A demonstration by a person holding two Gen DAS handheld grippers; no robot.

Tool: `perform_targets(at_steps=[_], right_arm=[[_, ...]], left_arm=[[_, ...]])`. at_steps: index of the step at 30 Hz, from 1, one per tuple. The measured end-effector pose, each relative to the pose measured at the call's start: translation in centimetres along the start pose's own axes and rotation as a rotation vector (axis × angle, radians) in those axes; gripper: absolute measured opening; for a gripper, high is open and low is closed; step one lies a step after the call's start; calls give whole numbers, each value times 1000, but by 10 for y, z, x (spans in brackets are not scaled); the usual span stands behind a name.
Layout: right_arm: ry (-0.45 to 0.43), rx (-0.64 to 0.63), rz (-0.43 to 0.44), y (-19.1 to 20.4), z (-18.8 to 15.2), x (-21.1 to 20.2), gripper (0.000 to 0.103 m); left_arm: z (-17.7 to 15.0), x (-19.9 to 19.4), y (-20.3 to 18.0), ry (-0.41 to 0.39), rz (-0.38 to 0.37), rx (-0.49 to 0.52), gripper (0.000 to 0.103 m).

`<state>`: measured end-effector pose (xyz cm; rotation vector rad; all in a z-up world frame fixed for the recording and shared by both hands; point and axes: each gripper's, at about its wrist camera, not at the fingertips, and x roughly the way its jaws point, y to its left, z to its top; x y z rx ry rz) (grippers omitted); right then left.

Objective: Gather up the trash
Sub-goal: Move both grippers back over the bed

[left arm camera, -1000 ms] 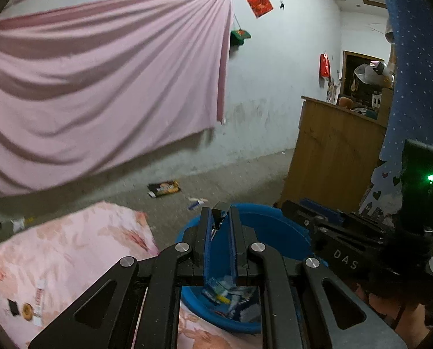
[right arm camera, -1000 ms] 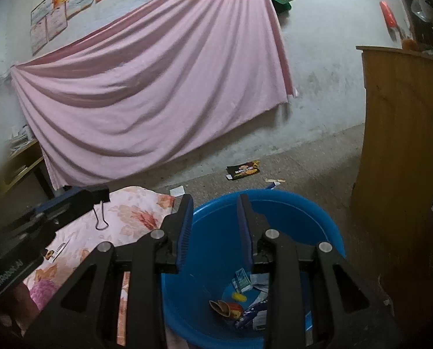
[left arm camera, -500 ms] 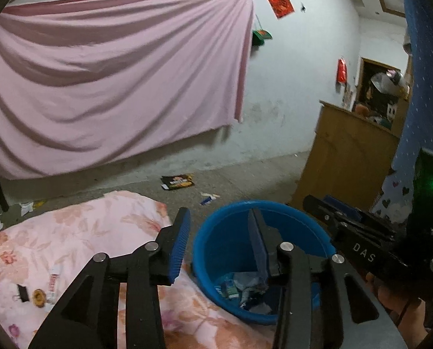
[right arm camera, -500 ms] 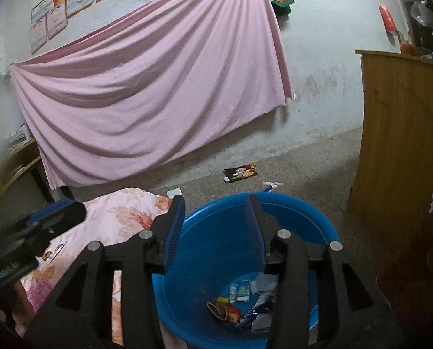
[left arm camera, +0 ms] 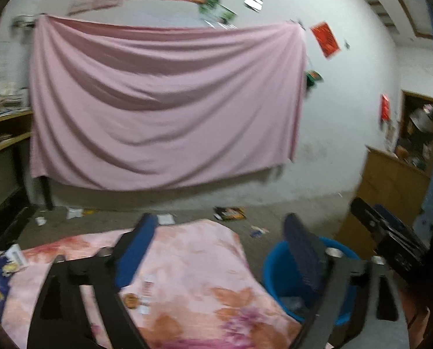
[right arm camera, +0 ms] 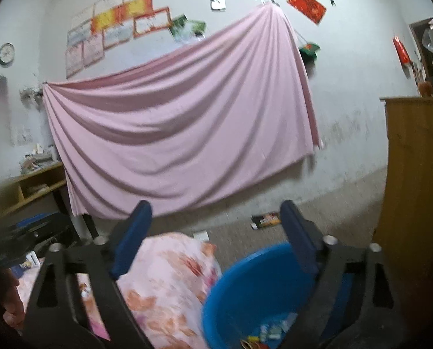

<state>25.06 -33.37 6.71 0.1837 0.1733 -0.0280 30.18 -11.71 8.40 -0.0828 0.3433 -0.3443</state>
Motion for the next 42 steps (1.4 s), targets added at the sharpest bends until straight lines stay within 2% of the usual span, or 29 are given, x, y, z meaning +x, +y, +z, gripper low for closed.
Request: perform_targets(at_steps=[5,11,17,22,27,31,37,40,42], right_arm=[[-67,-39,64,32,1,-4,103],[-130,-102,121,73,-4,-7,103],[-183,-189,165,113,-15,-10,103],[-181,-248,203,140,-27,-5,103],[-140,-292,249,157,-38,4,103],[-71,-327,265,163,-45,18,103],[55,-302,283,160,-51,44,103],[105,-284,281,158,-53,54,103],[147,-273,276,157,-55,63,103]], left_arm=[[-2,-30,39,-90,94,-54,101],[-12,-55,69,-147,191,-36,101],[-28,-69,97,-177,252,-54,101],[-41,-78,116,-182,287,-68,101],[-52,-73,135,-113,266,-73,101],[-59,-60,139,-43,263,-73,101],[-69,-28,148,102,254,-101,100],[-74,-16,152,157,227,-122,100],[-77,-7,153,198,200,-130,94]])
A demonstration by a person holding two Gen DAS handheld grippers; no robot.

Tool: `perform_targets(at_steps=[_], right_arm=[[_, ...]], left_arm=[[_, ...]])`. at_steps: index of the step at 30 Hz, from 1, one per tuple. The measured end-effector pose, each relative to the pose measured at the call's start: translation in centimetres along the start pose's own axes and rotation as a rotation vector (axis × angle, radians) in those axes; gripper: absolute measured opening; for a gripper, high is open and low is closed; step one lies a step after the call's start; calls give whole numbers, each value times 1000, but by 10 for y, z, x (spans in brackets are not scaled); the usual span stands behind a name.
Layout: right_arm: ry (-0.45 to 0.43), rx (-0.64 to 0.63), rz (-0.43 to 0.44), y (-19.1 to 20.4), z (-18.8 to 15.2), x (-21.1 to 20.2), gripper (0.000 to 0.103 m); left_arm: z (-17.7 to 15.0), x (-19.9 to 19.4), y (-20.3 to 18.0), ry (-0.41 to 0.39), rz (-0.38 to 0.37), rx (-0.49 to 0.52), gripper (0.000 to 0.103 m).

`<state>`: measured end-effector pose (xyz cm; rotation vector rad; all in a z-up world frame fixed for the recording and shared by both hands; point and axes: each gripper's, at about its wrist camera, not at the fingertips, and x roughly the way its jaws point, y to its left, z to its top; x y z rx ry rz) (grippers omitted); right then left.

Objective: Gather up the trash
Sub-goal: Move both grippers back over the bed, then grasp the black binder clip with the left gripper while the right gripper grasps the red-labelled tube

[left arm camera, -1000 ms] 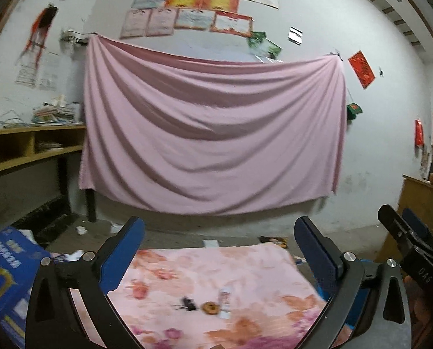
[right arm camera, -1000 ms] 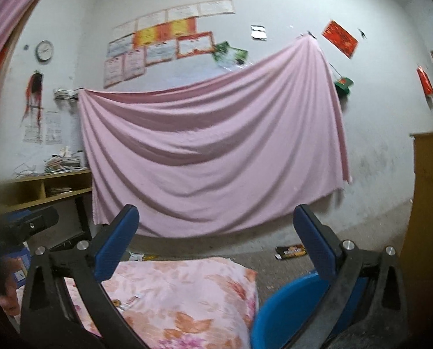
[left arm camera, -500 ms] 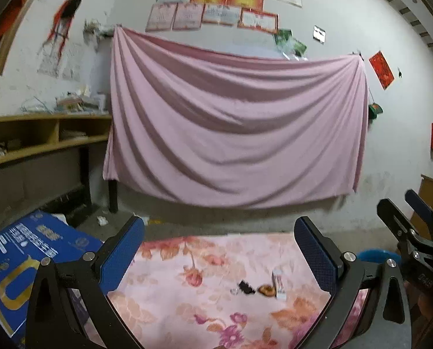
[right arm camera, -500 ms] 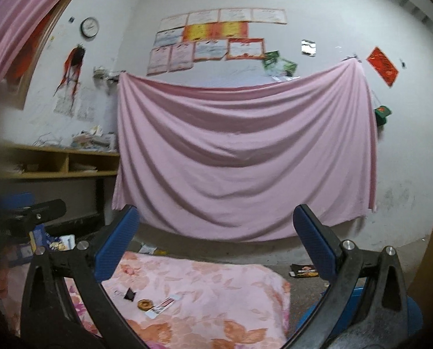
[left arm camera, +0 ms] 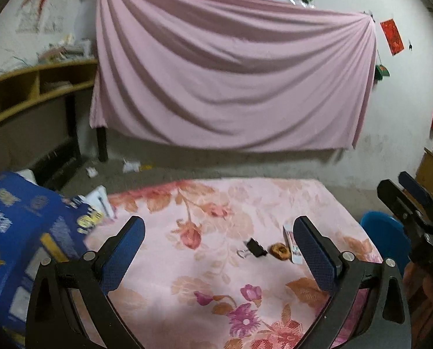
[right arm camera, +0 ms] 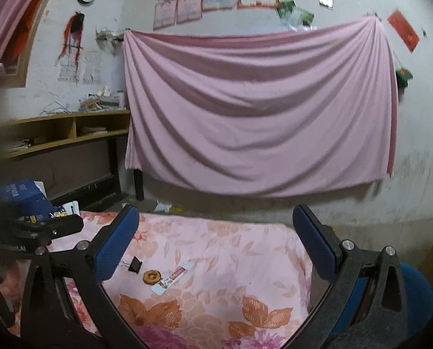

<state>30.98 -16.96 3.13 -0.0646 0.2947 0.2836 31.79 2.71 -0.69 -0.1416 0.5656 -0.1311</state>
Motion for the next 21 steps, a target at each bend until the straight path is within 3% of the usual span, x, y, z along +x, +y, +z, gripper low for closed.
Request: perform_targets(at_steps=[6,8,17,21], right_arm=[[115,43,9,-8,-5,23,103],[150,60,14,-12,-7,30,98],[305,93,13,-18,-15,60,81],[366,109,13,-21,-18,72,77]], left_arm=[[-1,34,-6,141,-64,12,63],[1,46,-5,188,-91,-4,55],[0,90,-6,372,-119,-28,34],[-2,93,-7,387,-130,-17,25]])
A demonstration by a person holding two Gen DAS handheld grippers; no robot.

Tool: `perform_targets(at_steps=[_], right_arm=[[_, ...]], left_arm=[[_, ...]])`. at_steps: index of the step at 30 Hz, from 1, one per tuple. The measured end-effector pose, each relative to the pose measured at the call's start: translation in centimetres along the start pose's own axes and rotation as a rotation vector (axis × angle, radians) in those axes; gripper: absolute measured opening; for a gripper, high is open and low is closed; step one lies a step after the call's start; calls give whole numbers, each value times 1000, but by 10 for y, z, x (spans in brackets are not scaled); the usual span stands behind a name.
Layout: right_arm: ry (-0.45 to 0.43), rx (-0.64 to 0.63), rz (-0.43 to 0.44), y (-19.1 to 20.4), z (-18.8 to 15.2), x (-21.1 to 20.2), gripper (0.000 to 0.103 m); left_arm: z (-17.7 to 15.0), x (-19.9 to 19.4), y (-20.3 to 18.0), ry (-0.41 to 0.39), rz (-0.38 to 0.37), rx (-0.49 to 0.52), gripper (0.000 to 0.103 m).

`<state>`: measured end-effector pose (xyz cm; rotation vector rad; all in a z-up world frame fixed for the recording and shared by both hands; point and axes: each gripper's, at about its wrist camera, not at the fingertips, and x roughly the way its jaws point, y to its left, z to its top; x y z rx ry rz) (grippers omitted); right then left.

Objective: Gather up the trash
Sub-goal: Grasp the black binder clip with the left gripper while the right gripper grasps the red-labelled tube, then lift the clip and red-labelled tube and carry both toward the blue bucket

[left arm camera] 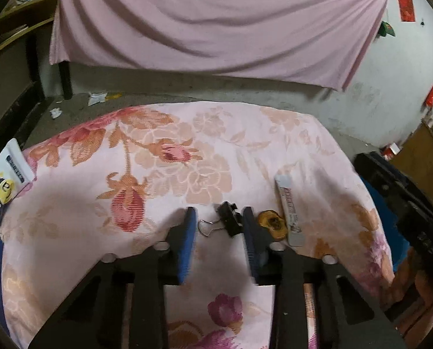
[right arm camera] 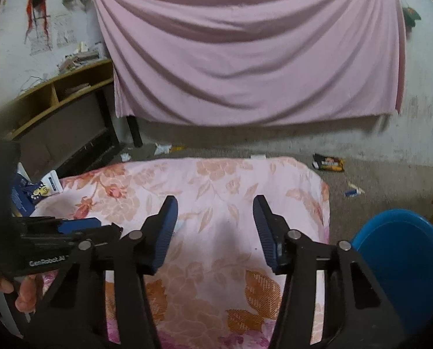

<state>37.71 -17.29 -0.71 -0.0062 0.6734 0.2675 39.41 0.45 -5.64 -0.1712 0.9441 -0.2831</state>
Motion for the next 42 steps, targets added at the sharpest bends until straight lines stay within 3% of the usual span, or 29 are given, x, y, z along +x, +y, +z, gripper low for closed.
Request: perform_targets(at_steps=[4,6,17,19,23,28,33,42], right_arm=[[90,-14,27,4,0,17,74],[135,-43,43,11,-1,26,72],[327,-172,157,45,-12,60,71],[327,-179,155,46,-13,59,68],[336,-185,170,47,-15,57,50],[331,-190,149,43,-17,50,39],[311,-156,132,31,-17,43,37],[195,-118,121,17,-12,19,37]], left_arm=[[-2,0,2,-3,-4,-3,25],[-4,-2,6,-5,-5,-14,4],[-12,-15,11,-12,15,-23,4],[-13,-14,10,-10,10,-25,3],[-13,-15,12,-11,0,-28,3],[-13,-15,13,-14,-9,-30,3],[-15,-17,12,-22,-15,-27,3],[-19,-23,10,-45,-21,-8,2]])
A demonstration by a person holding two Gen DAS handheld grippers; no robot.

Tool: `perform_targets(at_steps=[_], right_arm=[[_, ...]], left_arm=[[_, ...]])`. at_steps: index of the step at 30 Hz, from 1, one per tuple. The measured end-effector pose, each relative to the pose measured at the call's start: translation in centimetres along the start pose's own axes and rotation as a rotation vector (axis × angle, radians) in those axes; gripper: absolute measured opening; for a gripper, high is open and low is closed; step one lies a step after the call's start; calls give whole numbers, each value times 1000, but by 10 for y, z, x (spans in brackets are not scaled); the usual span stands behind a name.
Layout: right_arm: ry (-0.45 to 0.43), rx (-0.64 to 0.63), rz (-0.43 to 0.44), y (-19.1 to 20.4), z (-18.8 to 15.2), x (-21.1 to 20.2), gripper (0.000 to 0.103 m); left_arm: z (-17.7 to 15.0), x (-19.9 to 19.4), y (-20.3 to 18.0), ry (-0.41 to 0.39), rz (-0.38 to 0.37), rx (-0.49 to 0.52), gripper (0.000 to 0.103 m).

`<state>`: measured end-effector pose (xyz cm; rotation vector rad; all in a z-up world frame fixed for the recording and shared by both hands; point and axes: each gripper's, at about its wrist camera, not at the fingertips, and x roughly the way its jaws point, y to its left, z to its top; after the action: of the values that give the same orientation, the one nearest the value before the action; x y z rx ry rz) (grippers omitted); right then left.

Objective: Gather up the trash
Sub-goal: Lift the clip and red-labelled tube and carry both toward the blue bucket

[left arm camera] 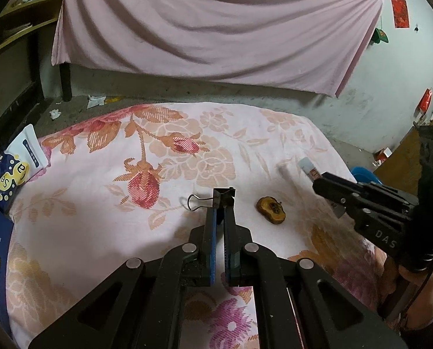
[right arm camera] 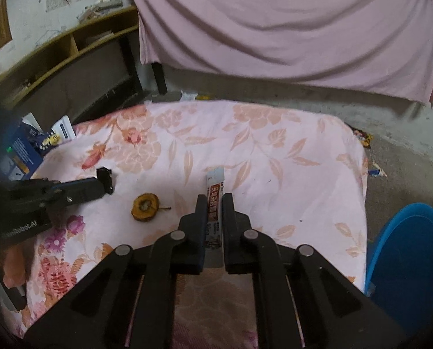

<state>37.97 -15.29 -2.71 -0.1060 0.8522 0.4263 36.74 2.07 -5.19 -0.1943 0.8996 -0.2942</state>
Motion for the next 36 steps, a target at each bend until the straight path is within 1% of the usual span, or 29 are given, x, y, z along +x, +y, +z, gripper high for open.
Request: perform_targets(at_steps=[2,8,13,15,17,24,26,31,33,34,36], right_arm=[[-33,-15,-10,1,-1,-7,37],[-86,-13,-6,4,0,-15,37],[-144,-21,-17,8,-1,-25,37],[-175,-32,-27,10,-2,-31,37],[-225,-49,-46,14,-4,-40,37],[-408,-95,-114,25,-14,-75,37],[-467,-80,-127,24,-17,-87,38],[-606,-12,-141,14,-24,-120,38],[-652,10,-152,10,-28,-132,38],[-684,27,-163,5,-30,-141,38],[-720,48,-176,-2,-34,-154,38]], left_arm=[[0,-1,0,-8,0,4,2],[-1,-6,-2,-35,3,9,2],[-1,-17,-5,-89,3,20,2],[-3,-26,-7,-132,8,34,2],[-5,-34,-10,-179,13,49,2],[-20,-73,-32,-388,34,120,2],[-24,-82,-42,-432,37,141,2],[-31,-99,-65,-529,18,166,2],[-32,-106,-80,-568,13,189,2],[-31,-109,-85,-580,7,195,2],[-27,-114,-103,-597,-15,224,2]])
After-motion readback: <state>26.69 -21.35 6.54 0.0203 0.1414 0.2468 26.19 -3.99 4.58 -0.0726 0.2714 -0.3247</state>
